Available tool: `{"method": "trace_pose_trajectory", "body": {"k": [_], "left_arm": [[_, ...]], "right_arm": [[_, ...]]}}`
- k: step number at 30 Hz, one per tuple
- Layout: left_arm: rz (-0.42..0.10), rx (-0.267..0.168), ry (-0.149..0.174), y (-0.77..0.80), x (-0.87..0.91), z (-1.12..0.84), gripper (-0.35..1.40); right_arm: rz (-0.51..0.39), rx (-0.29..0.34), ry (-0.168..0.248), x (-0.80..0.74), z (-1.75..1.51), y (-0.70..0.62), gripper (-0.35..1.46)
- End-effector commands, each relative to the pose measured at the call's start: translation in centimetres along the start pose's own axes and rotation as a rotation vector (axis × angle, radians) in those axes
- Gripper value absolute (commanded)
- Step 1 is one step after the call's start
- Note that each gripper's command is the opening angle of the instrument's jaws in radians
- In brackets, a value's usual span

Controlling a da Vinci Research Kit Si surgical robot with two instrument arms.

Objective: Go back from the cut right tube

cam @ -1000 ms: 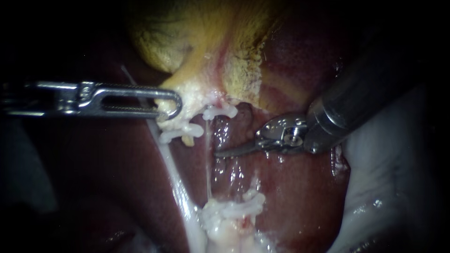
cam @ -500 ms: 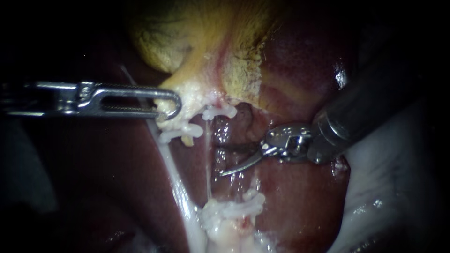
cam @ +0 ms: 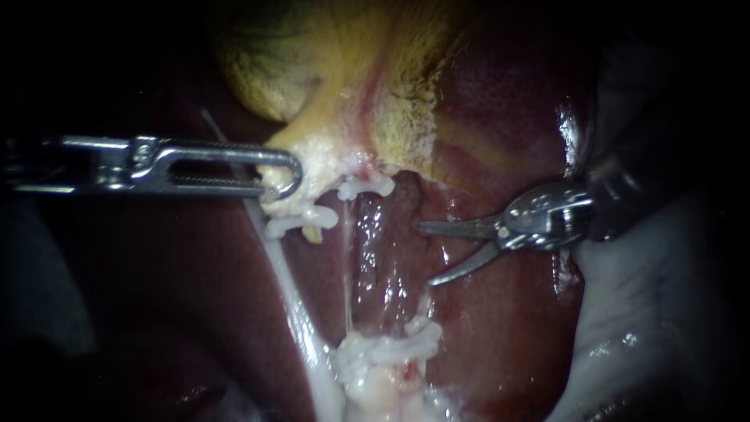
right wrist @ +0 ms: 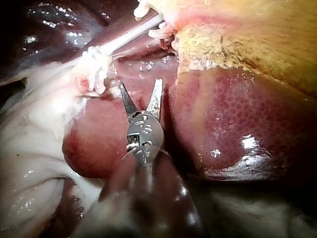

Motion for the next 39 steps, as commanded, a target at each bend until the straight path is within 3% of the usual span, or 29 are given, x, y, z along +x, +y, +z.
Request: {"method": "trace_pose_trajectory", "body": {"k": [1,8,14,22,29,39], "left_arm": [[0.0,-0.001,0.0,0.0,0.01,0.0,-0.35],[0.007,0.0,-0.004,0.1,0.1,0.17,-0.35],[0.024,0.005,0.02,0.23,0.21,0.58,-0.35],[0.004,0.009,0.05,0.43,0.35,1.09,-0.35],[-0.006,0.008,0.056,0.57,0.42,1.18,-0.35],[-0.006,0.008,0.056,0.55,0.42,1.18,-0.35]], "right_arm": [[0.0,-0.001,-0.006,0.0,-0.01,0.0,1.44],[-0.026,-0.011,-0.005,-0.02,-0.05,0.01,1.44],[-0.033,-0.01,-0.005,-0.04,-0.08,0.01,1.44],[-0.036,-0.012,0.003,-0.02,-0.11,0.03,1.44],[-0.035,-0.006,0.015,0.0,-0.12,0.02,1.44],[-0.035,-0.006,0.015,0.0,-0.13,0.02,1.44]]}}
